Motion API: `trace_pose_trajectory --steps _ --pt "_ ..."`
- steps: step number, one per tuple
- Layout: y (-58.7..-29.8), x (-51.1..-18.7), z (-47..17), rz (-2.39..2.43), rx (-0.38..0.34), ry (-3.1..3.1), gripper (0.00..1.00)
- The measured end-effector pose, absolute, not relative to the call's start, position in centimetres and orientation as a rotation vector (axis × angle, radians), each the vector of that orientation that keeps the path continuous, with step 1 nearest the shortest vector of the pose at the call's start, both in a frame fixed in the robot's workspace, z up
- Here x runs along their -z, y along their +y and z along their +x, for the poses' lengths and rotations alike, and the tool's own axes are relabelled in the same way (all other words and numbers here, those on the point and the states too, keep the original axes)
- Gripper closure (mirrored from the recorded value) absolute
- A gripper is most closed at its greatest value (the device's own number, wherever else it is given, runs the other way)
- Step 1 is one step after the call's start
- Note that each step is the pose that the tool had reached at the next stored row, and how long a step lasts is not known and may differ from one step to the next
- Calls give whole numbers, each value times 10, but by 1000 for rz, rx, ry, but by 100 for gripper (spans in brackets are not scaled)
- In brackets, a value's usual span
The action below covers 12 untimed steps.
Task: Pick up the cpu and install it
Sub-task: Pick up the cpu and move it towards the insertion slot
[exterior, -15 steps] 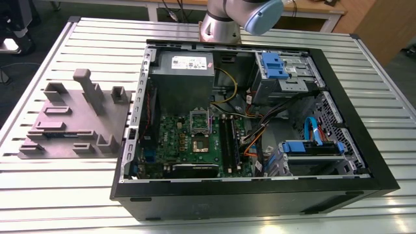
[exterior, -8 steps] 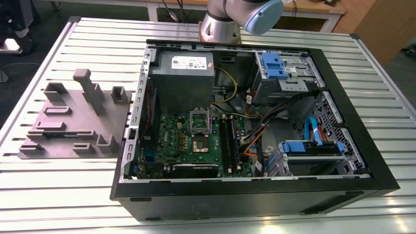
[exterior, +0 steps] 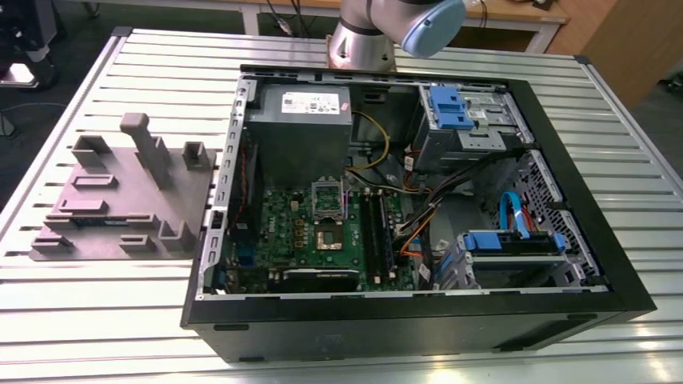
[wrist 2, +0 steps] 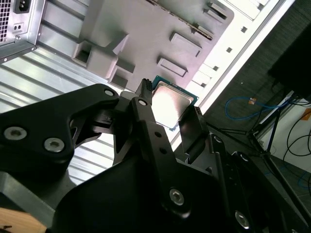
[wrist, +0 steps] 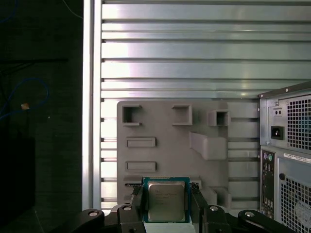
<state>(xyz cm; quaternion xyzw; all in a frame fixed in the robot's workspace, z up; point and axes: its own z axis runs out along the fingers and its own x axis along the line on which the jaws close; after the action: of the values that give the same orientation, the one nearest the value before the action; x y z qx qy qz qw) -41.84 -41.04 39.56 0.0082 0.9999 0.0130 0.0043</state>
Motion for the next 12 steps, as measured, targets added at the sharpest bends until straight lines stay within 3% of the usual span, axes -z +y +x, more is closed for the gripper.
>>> trace_pose_trajectory --steps 12 --pt "-410 -396 -416 26 -41 3133 53"
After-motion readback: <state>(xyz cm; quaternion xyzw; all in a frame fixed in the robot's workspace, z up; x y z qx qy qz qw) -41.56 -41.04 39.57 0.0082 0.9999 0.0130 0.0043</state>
